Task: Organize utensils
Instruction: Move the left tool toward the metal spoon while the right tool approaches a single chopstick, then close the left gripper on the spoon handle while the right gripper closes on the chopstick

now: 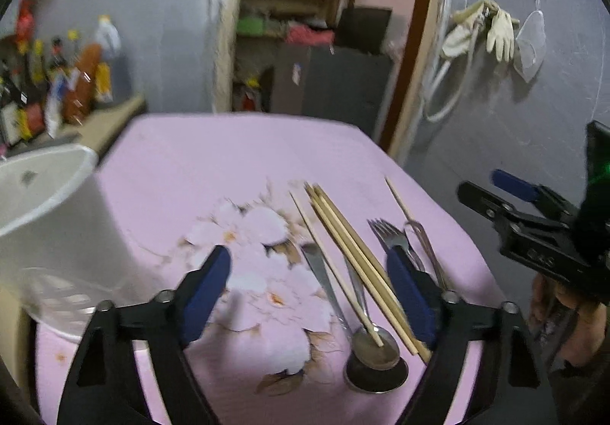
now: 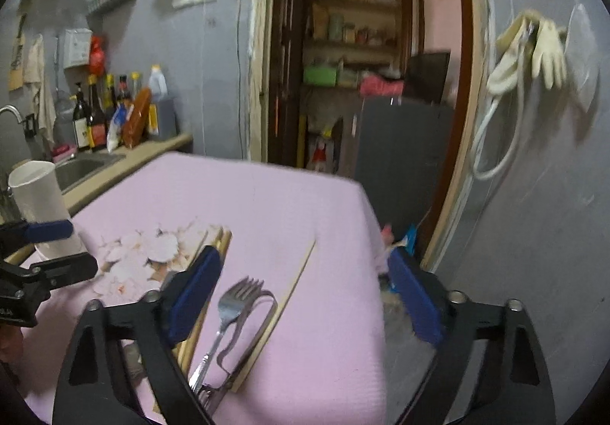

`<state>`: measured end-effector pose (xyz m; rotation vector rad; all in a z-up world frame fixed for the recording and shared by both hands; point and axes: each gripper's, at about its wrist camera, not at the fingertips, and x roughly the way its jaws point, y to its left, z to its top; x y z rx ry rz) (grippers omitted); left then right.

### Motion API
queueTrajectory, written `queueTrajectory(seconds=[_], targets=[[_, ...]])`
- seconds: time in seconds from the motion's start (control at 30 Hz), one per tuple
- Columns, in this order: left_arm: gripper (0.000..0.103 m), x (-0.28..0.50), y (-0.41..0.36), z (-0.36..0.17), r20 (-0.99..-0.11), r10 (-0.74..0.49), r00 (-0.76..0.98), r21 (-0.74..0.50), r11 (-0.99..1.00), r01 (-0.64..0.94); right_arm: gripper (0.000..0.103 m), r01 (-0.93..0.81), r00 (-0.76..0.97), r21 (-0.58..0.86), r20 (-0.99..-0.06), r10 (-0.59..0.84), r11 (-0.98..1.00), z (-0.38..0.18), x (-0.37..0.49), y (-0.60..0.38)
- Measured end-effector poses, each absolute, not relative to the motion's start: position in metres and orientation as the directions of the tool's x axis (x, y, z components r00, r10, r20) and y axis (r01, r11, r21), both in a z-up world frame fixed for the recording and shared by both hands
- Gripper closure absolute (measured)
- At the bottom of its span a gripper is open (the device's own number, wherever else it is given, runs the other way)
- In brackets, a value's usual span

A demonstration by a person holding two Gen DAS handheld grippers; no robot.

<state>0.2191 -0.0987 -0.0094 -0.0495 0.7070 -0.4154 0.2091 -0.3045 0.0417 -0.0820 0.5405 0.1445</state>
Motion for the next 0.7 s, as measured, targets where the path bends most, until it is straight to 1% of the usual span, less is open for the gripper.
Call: queueTrajectory(seconds=[0.03,0.07,0.1,0.17,0.2,0.23,0.33,0.37,0.4,0.47,0.53,0.7], targets=[[0.039,0.224,-0.098,-0.011,-0.633,-0.393,0.667,-0.193,0.914,0.357,0.029,-0.159,0.831,-0.027,-0.543,0.120,0.987,0.038,0.215,-0.307],[0.043,0.229,-0.098,-0.014,-0.649,-0.404,0.645,-0.208,0.909,0.361,0.035,-0.158,0.821,-0.018,-0.558,0.121,0.987,0.036,0.219,-0.308],[0.045,0.234,-0.099,-0.018,-0.668,-0.418,0.616,-0.226,0.902,0.367,0.040,-0.158,0.806,-0.008,-0.578,0.124,0.987,0.032,0.225,-0.309],[0.054,0.242,-0.101,-0.025,-0.692,-0.435,0.576,-0.253,0.894,0.371,0.046,-0.161,0.782,0.007,-0.609,0.132,0.987,0.026,0.232,-0.311],[0.056,0.244,-0.101,-0.027,-0.703,-0.444,0.555,-0.268,0.889,0.372,0.048,-0.164,0.772,0.011,-0.621,0.135,0.986,0.024,0.234,-0.311],[0.060,0.247,-0.099,-0.026,-0.711,-0.450,0.540,-0.280,0.886,0.371,0.053,-0.169,0.761,0.015,-0.633,0.140,0.985,0.021,0.238,-0.312],[0.070,0.256,-0.099,-0.031,-0.740,-0.469,0.483,-0.313,0.874,0.371,0.057,-0.180,0.735,0.026,-0.661,0.152,0.983,0.017,0.246,-0.312],[0.076,0.258,-0.099,-0.033,-0.749,-0.469,0.468,-0.316,0.874,0.370,0.061,-0.182,0.728,0.028,-0.668,0.154,0.983,0.015,0.249,-0.311],[0.079,0.261,-0.099,-0.036,-0.767,-0.465,0.442,-0.319,0.874,0.366,0.064,-0.185,0.722,0.031,-0.674,0.157,0.982,0.014,0.251,-0.311],[0.086,0.265,-0.098,-0.039,-0.787,-0.460,0.411,-0.326,0.876,0.357,0.067,-0.188,0.711,0.038,-0.684,0.163,0.981,0.013,0.255,-0.312],[0.091,0.267,-0.095,-0.039,-0.795,-0.447,0.409,-0.316,0.882,0.351,0.070,-0.191,0.704,0.040,-0.690,0.165,0.981,0.013,0.258,-0.312],[0.091,0.272,-0.090,-0.033,-0.815,-0.442,0.375,-0.310,0.879,0.362,0.075,-0.197,0.675,0.051,-0.717,0.173,0.979,0.009,0.266,-0.311]])
